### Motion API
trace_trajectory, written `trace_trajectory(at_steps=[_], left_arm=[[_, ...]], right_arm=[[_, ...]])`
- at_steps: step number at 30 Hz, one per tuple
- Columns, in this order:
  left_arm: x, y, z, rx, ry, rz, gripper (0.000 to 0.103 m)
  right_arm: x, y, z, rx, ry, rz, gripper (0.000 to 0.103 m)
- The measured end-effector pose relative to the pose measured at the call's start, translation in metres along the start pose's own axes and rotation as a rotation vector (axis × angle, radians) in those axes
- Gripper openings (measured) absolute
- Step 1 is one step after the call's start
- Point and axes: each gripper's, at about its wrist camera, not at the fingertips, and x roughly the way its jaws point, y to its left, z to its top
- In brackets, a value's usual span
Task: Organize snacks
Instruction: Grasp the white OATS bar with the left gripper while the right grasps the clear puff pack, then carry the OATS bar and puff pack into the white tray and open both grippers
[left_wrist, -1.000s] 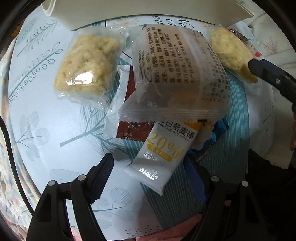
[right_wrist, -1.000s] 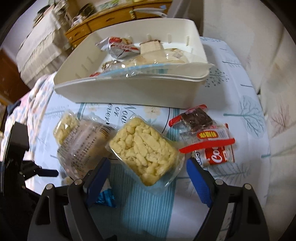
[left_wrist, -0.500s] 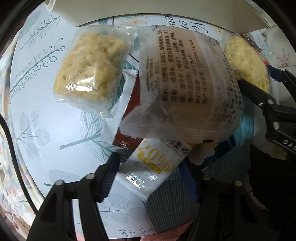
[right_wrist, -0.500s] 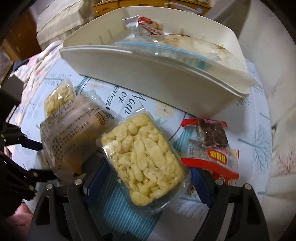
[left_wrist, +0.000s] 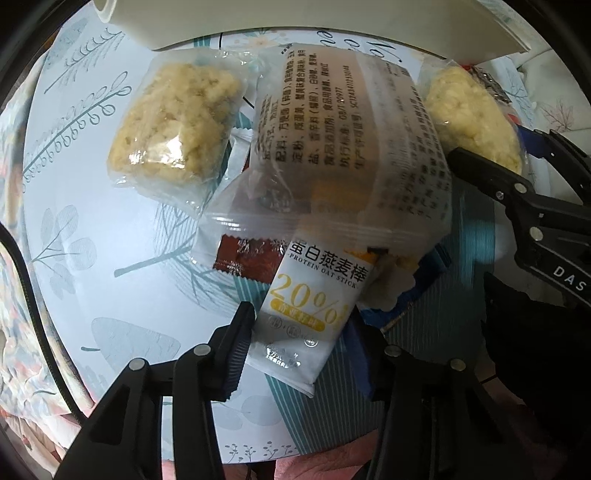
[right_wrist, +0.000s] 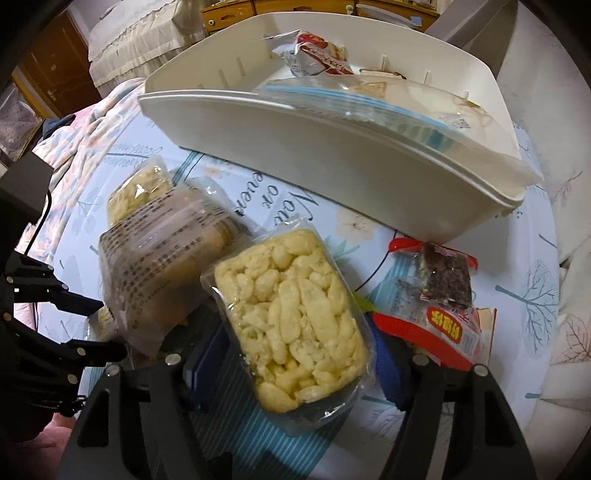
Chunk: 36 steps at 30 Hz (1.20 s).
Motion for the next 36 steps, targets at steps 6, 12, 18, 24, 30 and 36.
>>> trace_trajectory(at_steps=[6,12,18,24,30,36], left_arm=[[-0.014,0.002,-0.023,0.027,-0.033,-0.018,0.043],[-0.037,0.015,-0.057,0.046,-0.098,-0.058,0.043],[-0.077,0.021,-0.092,0.033,-0.201,-0.075,0.041],[-0.118,0.041,-0.105,0.005,-0.313,-0.104,0.041],[-0.152,0.055,-0.088,-0.029,-0.424,-0.108,0.041],[-0.191,0.062,-0.059,-0.058,-0.521,-0.129,0.041]], right_arm=[[-0.014,0.009,-0.003,0.029,-0.019,0.0,0.071],[-0.04,0.027,-0.005,0.048,-0.071,-0.002,0.07],[-0.072,0.053,-0.004,0.036,-0.138,-0.022,0.07],[-0.099,0.072,0.007,0.04,-0.187,-0.029,0.07],[-0.112,0.078,0.028,0.067,-0.206,0.016,0.07],[-0.129,0.07,0.058,0.089,-0.256,0.026,0.07]])
